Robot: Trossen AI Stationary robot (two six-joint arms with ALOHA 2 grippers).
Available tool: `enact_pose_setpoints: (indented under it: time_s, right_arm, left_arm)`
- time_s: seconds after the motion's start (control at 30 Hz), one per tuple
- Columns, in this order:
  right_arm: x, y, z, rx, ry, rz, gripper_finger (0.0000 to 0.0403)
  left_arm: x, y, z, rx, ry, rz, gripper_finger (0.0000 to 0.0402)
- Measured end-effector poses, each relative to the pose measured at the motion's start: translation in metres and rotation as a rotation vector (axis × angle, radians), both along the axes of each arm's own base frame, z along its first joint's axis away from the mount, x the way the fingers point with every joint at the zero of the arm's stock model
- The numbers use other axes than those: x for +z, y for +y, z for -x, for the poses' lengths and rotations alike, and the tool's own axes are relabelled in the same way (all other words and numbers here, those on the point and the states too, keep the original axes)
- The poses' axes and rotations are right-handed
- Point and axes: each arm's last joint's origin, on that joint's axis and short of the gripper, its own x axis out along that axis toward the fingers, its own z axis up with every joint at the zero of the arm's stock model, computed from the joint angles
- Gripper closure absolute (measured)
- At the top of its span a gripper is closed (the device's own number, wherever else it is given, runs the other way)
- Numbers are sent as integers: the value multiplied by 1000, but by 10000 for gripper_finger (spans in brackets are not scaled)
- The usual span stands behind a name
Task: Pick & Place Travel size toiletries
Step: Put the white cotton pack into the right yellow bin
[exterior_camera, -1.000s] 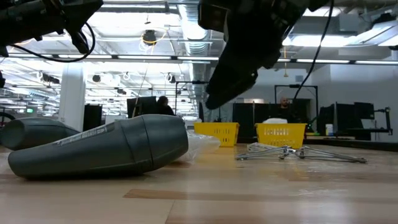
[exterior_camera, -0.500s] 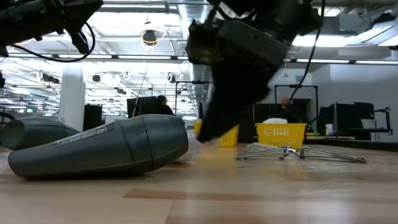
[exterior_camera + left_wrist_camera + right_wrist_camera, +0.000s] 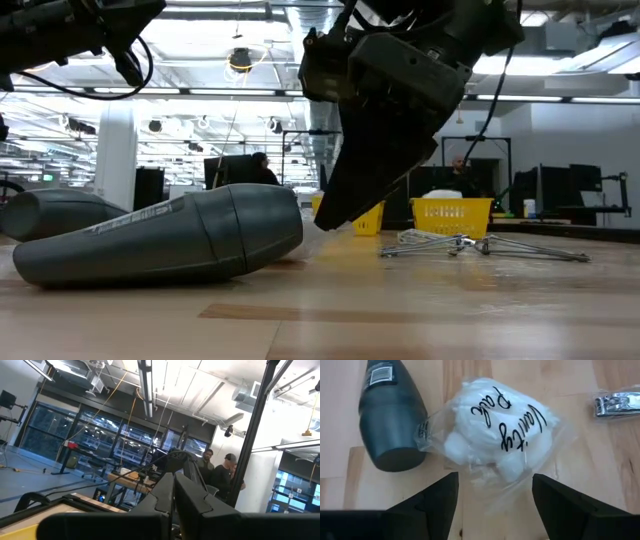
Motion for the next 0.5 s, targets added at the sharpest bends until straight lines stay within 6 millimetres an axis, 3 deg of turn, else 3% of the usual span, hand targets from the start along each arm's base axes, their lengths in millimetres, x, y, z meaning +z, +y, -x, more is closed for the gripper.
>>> enact_pose_setpoints:
  time_s: [0.1,0.3,0.5]
  right_arm:
    - [-12,0,-1,5,20,7,169]
    - [-18,7,-3,-11,7,-1,192]
    - [-17,6,-2,-21,7,1,261]
  left_arm:
    - [0,0,0,0,0,-1,394]
    - [0,0,0,0,0,0,394]
    - [0,0,0,0,0,-1,394]
